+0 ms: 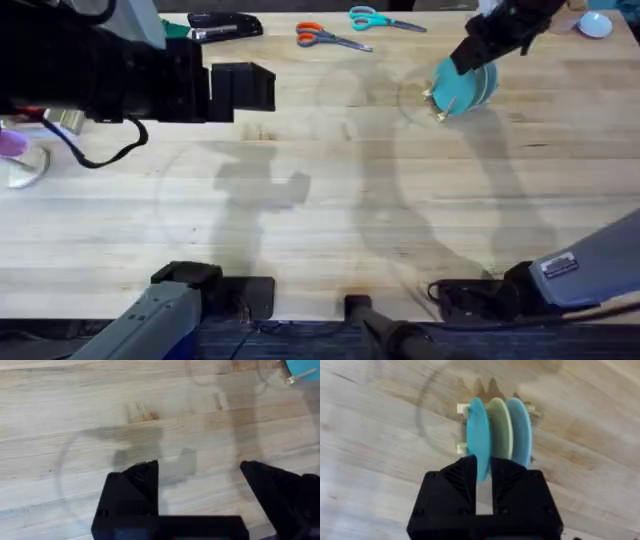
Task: Pick up the plates from the table one by one and place each into a slot on the dish rack.
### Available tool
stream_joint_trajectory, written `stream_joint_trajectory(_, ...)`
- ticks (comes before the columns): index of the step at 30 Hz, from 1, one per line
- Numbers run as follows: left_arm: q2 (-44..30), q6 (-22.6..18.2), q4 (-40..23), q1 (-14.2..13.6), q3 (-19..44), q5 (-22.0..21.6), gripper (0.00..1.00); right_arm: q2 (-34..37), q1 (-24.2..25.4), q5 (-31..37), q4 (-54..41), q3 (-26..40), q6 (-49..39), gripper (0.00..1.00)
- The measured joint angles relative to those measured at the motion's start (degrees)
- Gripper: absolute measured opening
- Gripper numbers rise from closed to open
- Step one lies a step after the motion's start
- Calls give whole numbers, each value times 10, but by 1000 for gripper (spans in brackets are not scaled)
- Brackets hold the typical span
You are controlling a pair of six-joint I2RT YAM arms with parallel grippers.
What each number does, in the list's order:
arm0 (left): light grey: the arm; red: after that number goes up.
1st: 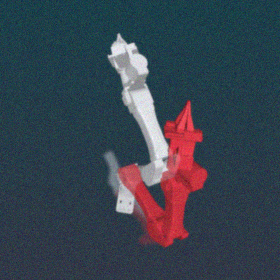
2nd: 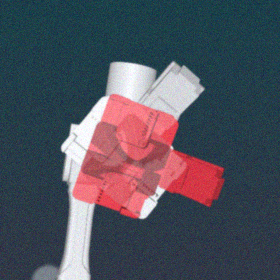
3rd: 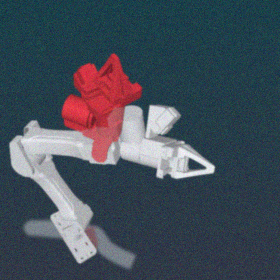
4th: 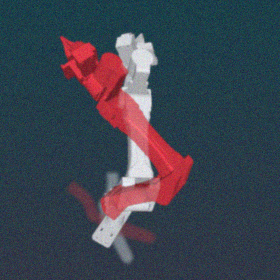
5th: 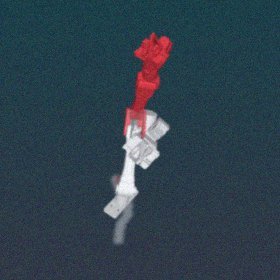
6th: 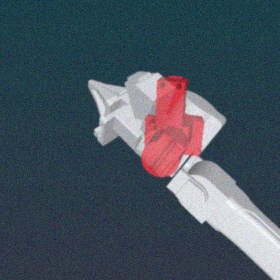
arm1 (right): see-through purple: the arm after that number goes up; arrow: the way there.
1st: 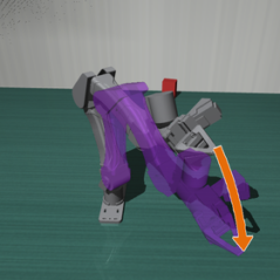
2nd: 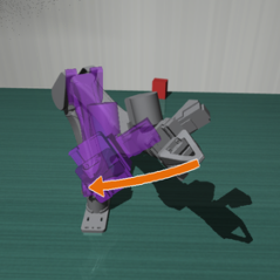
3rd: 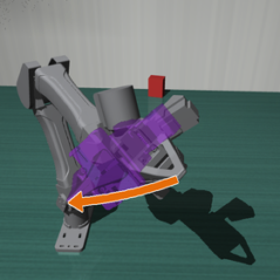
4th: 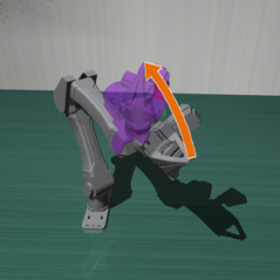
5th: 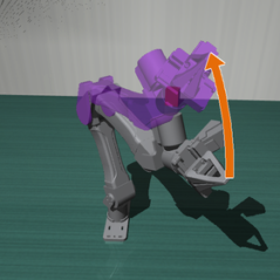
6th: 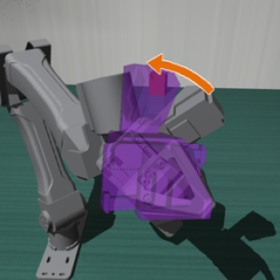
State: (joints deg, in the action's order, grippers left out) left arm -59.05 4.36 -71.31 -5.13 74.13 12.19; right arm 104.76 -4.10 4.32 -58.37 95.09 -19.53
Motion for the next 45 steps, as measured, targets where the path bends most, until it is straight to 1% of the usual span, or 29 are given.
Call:
stream_joint_trajectory(5, 0, 0, 0, 0, 0, 0, 994, -46, 0, 0, -2, 6, 0, 204)
stream_joint_trajectory(6, 0, 0, 0, 0, 0, 0, 995, -89, 0, 0, -21, 9, 0, 311)
stream_joint_trajectory(8, 0, 0, 0, 0, 0, 0, 994, -108, 0, 0, -41, 10, 0, 511)
stream_joint_trajectory(11, 0, 0, 0, 0, 0, 0, 994, -135, 0, 0, -72, 10, 0, 876)
stream_joint_trajectory(12, 0, 0, 0, 0, 0, 0, 994, -143, 0, 0, -79, 11, -1, 962)
stream_joint_trajectory(13, 0, 0, 0, 0, 0, 0, 994, -152, 0, 0, -85, 11, 0, 987)
stream_joint_trajectory(25, 0, 0, -8, 0, 0, 0, 994, -265, 0, 0, -169, 11, 18, 996)
stream_joint_trajectory(30, 0, 0, -9, 0, 0, 0, 993, -301, 0, 0, -196, 12, 20, 996)
stream_joint_trajectory(36, 0, 0, -9, 0, 0, 0, 994, -315, 0, 0, -245, 12, 20, 996)
stream_joint_trajectory(45, 0, 0, -9, 0, 0, 0, 994, -315, 0, 0, -249, 12, 20, 996)
